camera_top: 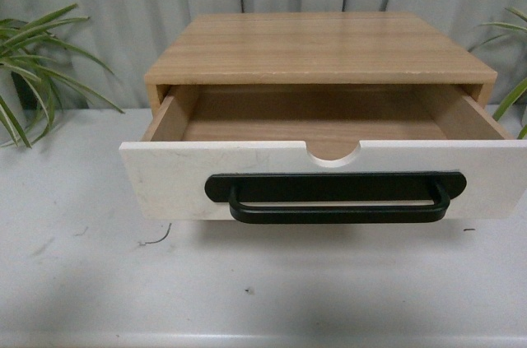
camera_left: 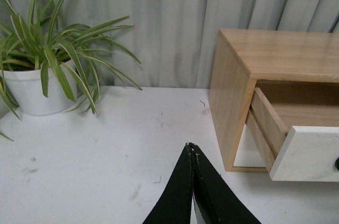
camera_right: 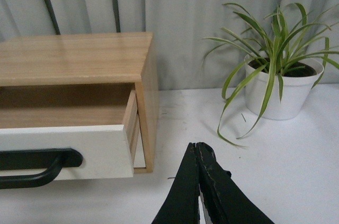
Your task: Pull drawer
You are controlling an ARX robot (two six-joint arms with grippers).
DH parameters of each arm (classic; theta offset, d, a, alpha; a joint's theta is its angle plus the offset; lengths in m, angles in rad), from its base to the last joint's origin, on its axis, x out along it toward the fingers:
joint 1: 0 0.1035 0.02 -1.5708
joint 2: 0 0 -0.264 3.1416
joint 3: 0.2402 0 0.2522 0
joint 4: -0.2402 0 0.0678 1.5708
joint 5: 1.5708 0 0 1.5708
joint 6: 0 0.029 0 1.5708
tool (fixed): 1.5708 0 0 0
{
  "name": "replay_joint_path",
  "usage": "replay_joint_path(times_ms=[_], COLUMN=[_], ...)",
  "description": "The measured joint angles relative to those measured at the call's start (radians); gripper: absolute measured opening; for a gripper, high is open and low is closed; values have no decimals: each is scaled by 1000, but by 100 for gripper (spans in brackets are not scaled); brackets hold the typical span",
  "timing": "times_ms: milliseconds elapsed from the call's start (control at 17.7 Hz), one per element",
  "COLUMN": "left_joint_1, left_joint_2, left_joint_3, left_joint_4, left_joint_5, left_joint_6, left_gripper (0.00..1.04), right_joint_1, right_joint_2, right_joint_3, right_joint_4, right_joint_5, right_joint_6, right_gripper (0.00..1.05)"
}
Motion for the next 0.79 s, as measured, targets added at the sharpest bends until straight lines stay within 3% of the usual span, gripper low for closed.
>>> replay_joint_path(times_ms=[339,622,735,791], left_joint_1=[0,0,0,0], left_joint_2=[-178,-249,-368,-393], left_joint_3=[0,1,1,3], left_joint_4=[-159,-245,-403,-372], left_joint_5=[0,0,2,2], left_joint_6=[0,0,0,0], left_gripper=[2,2,2,2], right_joint_1=[0,0,0,0], right_joint_2=[-204,-275,-293,-347], right_joint_3=[0,0,0,1], right_joint_4=[-189,-260,-280,-369], right_joint_5=[0,0,0,1], right_joint_6=[0,0,0,0], right_gripper=[2,2,2,2])
